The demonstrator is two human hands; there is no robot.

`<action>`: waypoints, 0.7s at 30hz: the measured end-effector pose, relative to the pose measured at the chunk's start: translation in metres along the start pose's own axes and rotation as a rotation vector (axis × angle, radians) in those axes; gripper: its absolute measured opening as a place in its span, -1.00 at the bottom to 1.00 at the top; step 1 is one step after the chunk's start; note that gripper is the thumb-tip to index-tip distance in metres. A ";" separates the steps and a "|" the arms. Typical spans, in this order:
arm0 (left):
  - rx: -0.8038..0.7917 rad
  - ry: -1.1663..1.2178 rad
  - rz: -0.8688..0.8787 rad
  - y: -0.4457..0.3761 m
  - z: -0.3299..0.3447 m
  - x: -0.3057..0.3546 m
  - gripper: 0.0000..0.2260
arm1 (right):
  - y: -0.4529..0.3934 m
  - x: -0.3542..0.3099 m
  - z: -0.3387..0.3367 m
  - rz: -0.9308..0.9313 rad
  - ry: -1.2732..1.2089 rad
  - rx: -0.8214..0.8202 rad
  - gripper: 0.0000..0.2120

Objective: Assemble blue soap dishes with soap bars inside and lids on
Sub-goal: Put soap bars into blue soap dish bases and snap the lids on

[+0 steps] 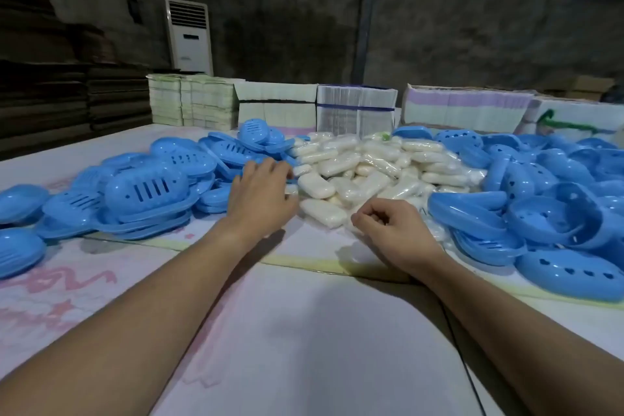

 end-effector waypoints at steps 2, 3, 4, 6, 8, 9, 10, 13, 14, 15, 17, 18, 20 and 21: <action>-0.014 -0.205 -0.091 -0.004 -0.007 -0.028 -0.60 | -0.003 -0.001 -0.005 0.013 0.010 0.031 -0.82; -0.050 -0.282 -0.140 -0.003 -0.006 -0.044 -0.57 | -0.003 0.000 -0.005 0.013 0.019 0.034 -0.82; -0.104 -0.332 -0.191 -0.001 -0.006 -0.057 -0.58 | -0.004 0.000 -0.006 0.010 0.019 0.037 -0.82; -0.183 -0.394 -0.205 0.005 0.003 -0.065 -0.67 | -0.002 -0.001 -0.005 0.004 0.030 0.029 -0.82; -0.173 -0.392 -0.186 0.005 0.002 -0.059 -0.81 | -0.002 -0.001 -0.007 0.004 0.039 0.033 -0.81; -0.145 -0.367 -0.181 0.002 -0.002 -0.055 -0.86 | -0.002 -0.001 -0.008 0.006 0.036 0.037 -0.81; -0.108 -0.327 -0.171 0.000 -0.006 -0.050 -0.89 | -0.003 -0.001 -0.011 0.007 0.036 0.044 -0.81; 0.011 -0.123 -0.042 -0.001 -0.020 -0.014 -0.90 | -0.004 0.001 -0.019 0.017 0.049 0.075 -0.81; 0.038 -0.037 0.024 0.002 -0.025 0.005 -0.89 | -0.004 0.002 -0.023 0.024 0.056 0.091 -0.81; 0.048 0.065 0.082 0.007 -0.029 0.025 -0.89 | -0.006 0.003 -0.026 0.035 0.060 0.110 -0.81; -0.017 0.283 0.159 0.021 -0.031 0.061 -0.88 | -0.010 0.009 -0.035 0.060 0.079 0.162 -0.82; -0.081 0.373 0.192 0.029 -0.029 0.076 -0.87 | -0.012 0.012 -0.040 0.071 0.102 0.185 -0.83; -0.236 0.487 0.268 0.046 -0.018 0.101 -0.87 | -0.015 0.019 -0.046 0.083 0.157 0.197 -0.85; -0.304 0.514 0.307 0.055 -0.011 0.109 -0.89 | -0.015 0.022 -0.048 0.079 0.185 0.188 -0.87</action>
Point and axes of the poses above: each hand's wrist, its own y-axis away from the middle knuckle, its own z-axis out of the palm, x = y × z, the point moved 10 cm from there along -y, towards the middle knuckle, and after that the axes turned 13 degrees about x, right-handed, at the moved point
